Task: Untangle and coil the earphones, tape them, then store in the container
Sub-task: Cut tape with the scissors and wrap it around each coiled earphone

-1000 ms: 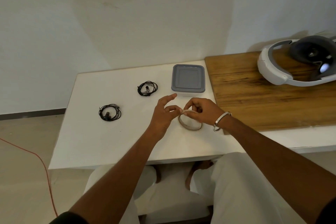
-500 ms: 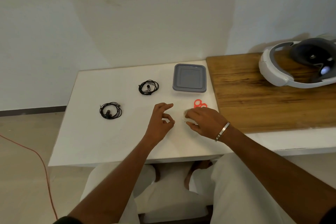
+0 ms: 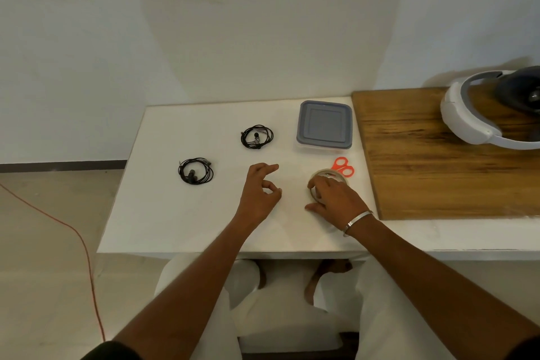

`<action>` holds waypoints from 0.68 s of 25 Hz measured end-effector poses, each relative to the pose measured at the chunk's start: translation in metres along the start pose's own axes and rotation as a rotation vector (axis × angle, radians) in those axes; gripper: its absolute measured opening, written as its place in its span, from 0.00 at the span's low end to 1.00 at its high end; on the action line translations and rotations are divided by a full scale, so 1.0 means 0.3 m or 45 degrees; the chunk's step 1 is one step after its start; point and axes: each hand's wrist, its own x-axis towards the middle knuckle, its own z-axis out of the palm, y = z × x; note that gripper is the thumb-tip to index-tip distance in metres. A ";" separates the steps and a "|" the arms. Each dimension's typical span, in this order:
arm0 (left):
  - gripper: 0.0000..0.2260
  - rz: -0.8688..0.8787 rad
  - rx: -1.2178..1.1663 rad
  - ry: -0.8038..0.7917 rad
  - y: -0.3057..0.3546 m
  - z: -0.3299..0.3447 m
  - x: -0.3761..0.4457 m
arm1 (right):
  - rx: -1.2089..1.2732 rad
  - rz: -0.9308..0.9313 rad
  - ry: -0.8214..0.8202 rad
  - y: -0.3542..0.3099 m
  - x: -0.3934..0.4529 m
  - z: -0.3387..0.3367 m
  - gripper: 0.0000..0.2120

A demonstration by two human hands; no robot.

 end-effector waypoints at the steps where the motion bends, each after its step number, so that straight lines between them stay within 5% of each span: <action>1: 0.23 -0.002 -0.019 -0.012 0.000 -0.006 -0.002 | 0.073 0.013 0.037 -0.001 0.001 0.003 0.21; 8: 0.17 -0.070 -0.283 -0.169 0.051 -0.043 -0.029 | 0.751 0.083 0.455 -0.129 0.092 -0.027 0.08; 17: 0.19 0.029 -0.334 -0.314 0.077 -0.142 -0.056 | 1.151 0.166 0.066 -0.164 0.148 -0.096 0.13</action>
